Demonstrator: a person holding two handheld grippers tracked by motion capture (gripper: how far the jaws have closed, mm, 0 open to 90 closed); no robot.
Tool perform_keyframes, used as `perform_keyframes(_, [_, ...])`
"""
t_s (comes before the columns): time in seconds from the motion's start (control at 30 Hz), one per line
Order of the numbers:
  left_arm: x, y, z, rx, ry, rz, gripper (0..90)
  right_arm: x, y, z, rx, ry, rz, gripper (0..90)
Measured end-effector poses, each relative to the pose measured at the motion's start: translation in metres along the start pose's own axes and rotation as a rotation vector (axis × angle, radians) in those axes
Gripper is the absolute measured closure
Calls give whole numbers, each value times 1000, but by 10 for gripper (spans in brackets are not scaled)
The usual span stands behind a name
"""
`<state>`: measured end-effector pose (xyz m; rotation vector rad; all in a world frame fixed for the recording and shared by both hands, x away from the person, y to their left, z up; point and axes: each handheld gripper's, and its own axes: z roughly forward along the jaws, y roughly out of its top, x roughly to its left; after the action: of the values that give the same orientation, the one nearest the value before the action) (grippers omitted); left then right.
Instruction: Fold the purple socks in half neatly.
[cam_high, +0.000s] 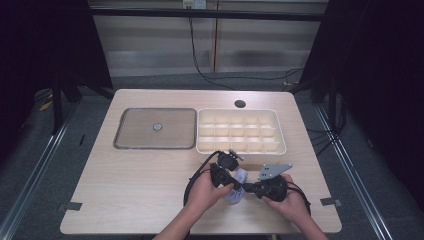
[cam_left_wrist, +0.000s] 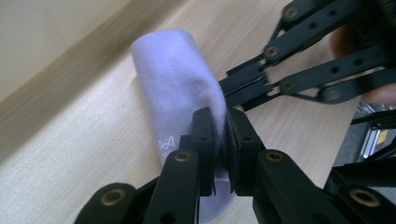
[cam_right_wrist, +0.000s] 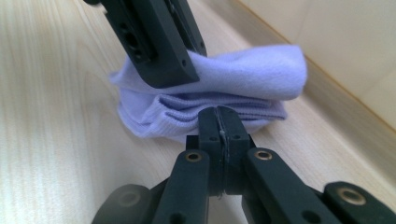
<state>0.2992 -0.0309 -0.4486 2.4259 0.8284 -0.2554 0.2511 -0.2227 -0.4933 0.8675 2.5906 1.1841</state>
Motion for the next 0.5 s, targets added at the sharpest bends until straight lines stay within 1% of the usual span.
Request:
perform_keyframes(0.1, [1,-1,0,4,5,9,829,0,0,-7,-7,-1,-2,895])
perform_keyframes(0.17, [1,-1,0,-7,14,8,829,1,0,-12,9,-5,-17,900])
perform_keyframes(0.23, [0,-1,0,-3,19,13,829,2,-2,-15,16,-1,-14,900])
perform_keyframes(0.27, [0,-1,0,-5,17,14,829,2,-3,-15,22,6,-15,900])
perform_keyframes(0.4, [-1,0,-1,-16,17,14,828,1,-6,-11,50,2,-19,900])
perform_keyframes(0.5, [-3,1,-1,-17,5,15,815,0,-7,-7,50,11,-8,900])
